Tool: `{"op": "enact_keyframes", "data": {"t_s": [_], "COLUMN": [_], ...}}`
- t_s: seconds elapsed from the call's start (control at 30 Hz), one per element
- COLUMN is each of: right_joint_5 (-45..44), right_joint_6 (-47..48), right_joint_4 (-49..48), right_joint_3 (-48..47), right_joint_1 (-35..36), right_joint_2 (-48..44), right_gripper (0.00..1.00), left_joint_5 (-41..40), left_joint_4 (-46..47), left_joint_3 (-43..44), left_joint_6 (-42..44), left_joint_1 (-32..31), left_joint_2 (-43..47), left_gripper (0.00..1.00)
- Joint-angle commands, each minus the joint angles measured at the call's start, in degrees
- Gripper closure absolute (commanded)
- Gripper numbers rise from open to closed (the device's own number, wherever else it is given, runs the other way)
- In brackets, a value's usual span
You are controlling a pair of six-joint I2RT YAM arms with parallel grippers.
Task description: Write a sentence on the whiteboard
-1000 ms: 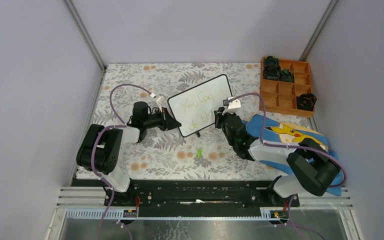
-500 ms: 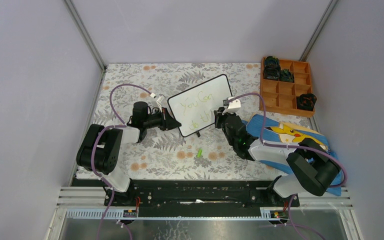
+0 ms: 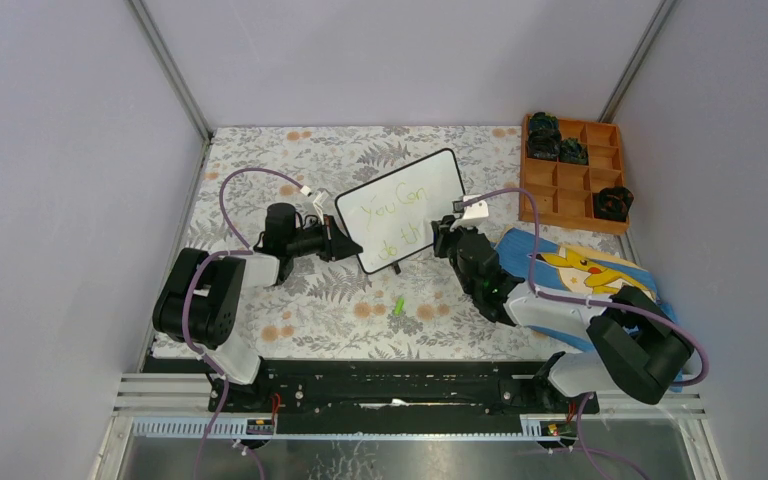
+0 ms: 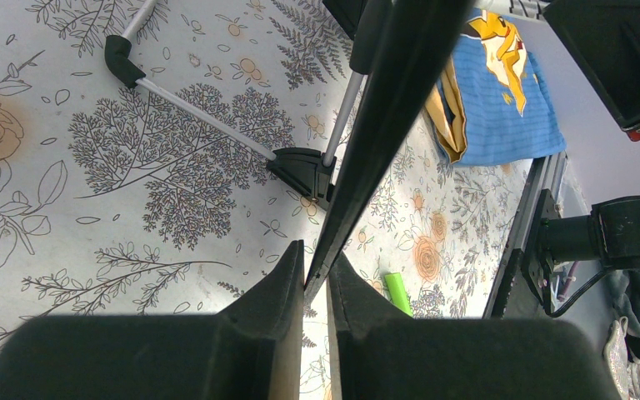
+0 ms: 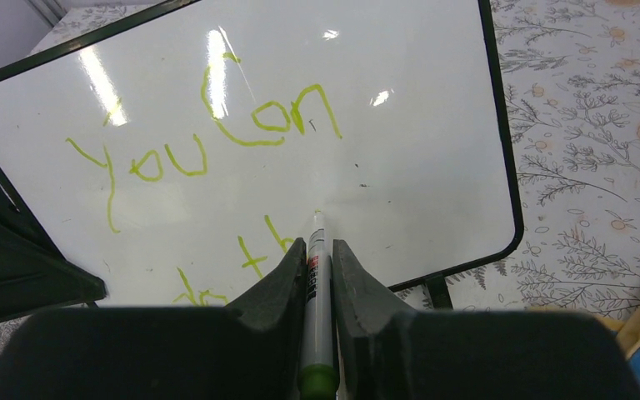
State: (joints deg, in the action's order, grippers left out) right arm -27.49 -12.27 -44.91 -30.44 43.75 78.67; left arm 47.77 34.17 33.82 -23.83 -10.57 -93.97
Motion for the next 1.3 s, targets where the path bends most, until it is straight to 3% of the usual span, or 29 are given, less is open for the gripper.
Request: {"op": "enact_keyframes", "data": {"t_s": [0.0,1.27], "right_joint_5": [-0.6,0.0], "right_joint_6": [-0.5,-1.1], "right_joint_4": [0.0,-1.0], "right_joint_3": [0.2,-0.9], "right_joint_1": [-0.5,-0.5], "right_joint_2": [-2.6,3.1], "right_gripper": [1.00,1.00], "left_joint_5": [-5.7,-5.7], "left_joint_4": [-5.7,-5.9], "left_joint_3": [0.1,0.1], "left_joint_6": [1.9,2.0], "left_joint_1": [-0.5,-0.6], "left_joint_2": [-1.8,-1.7], "left_gripper": [1.00,1.00]}}
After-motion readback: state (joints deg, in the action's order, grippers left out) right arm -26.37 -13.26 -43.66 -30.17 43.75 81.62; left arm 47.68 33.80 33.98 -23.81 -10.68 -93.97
